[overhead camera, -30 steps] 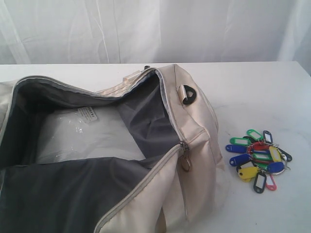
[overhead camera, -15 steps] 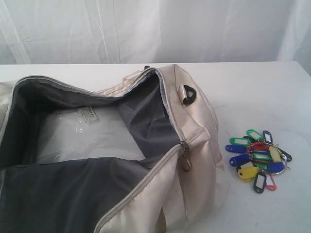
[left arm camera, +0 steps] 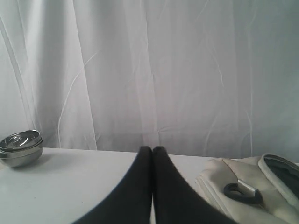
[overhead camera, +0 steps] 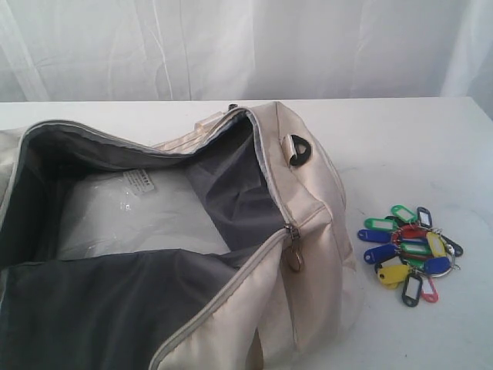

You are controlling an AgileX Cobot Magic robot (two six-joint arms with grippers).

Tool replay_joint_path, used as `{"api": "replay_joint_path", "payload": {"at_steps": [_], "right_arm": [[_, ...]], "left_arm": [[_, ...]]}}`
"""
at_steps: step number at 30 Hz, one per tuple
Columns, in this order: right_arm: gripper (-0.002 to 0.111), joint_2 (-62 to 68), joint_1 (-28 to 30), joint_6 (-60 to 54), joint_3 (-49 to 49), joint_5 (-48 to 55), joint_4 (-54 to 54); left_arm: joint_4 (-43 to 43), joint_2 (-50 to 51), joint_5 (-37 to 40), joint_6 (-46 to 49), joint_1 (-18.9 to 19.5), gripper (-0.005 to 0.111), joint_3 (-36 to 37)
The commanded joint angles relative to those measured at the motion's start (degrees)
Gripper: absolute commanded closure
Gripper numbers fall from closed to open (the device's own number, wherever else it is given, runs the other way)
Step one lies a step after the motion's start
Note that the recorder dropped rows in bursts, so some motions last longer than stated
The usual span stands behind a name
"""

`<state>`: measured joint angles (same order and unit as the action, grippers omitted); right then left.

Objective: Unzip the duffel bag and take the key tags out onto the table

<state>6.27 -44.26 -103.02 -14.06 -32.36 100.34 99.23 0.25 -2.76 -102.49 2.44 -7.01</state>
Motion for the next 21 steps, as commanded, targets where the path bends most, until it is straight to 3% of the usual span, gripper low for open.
{"api": "replay_joint_path", "payload": {"at_steps": [1, 19, 21], "right_arm": [[0.108, -0.2, 0.3, -0.6, 0.4, 0.1, -0.4], [0.108, -0.2, 0.3, -0.6, 0.4, -0.1, -0.4], [0.108, -0.2, 0.3, -0.6, 0.4, -0.1, -0.4]], "left_arm": [[0.7, -0.2, 1.0, -0.5, -0.4, 0.107, 0.3], [0.7, -0.2, 1.1, 2.1, -0.4, 0.107, 0.2], [-9.9, -0.2, 2.1, 11.7, -0.4, 0.107, 0.2]]}}
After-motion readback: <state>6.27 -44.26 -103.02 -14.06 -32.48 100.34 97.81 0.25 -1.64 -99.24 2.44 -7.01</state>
